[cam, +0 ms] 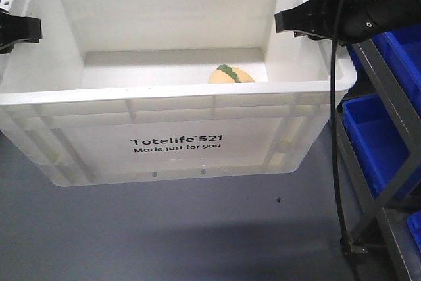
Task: Place moving items into box and shelve
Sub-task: 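Hold the tote level with both grippers while turning along the blue-bin rack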
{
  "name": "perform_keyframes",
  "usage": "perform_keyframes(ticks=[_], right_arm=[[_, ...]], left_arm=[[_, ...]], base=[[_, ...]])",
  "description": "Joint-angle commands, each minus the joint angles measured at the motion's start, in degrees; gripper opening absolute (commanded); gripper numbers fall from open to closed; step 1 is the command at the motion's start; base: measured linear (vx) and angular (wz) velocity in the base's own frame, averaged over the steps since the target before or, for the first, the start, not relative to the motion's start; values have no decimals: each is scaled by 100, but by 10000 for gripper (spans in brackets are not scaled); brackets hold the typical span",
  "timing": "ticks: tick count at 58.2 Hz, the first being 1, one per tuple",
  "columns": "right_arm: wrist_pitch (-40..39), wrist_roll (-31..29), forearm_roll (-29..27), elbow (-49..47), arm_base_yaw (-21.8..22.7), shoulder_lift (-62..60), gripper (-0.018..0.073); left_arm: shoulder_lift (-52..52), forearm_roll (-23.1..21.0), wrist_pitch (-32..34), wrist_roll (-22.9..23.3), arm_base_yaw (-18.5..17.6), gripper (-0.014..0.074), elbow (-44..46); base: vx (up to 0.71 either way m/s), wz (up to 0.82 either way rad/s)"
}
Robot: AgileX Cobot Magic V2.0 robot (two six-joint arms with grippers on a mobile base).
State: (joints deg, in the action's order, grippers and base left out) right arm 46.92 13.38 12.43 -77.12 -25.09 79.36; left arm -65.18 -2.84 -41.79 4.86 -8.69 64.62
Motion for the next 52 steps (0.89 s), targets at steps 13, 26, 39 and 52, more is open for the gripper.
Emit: perform_keyframes(ticks=[13, 26, 39, 52], right_arm=[[-683, -86, 383, -262, 40, -258, 110], [-683, -86, 383, -262, 40, -258, 110], [-678, -86, 383, -262, 40, -258, 110], [-678, -86, 383, -262, 40, -258, 110]], left_arm=[[214, 111, 934, -171, -25, 56, 244], [214, 111, 934, -171, -25, 56, 244], [214, 111, 934, -171, -25, 56, 244], [214, 111, 934, -171, -25, 56, 244]], base=[[40, -1], [39, 0], [38, 1], [36, 0]])
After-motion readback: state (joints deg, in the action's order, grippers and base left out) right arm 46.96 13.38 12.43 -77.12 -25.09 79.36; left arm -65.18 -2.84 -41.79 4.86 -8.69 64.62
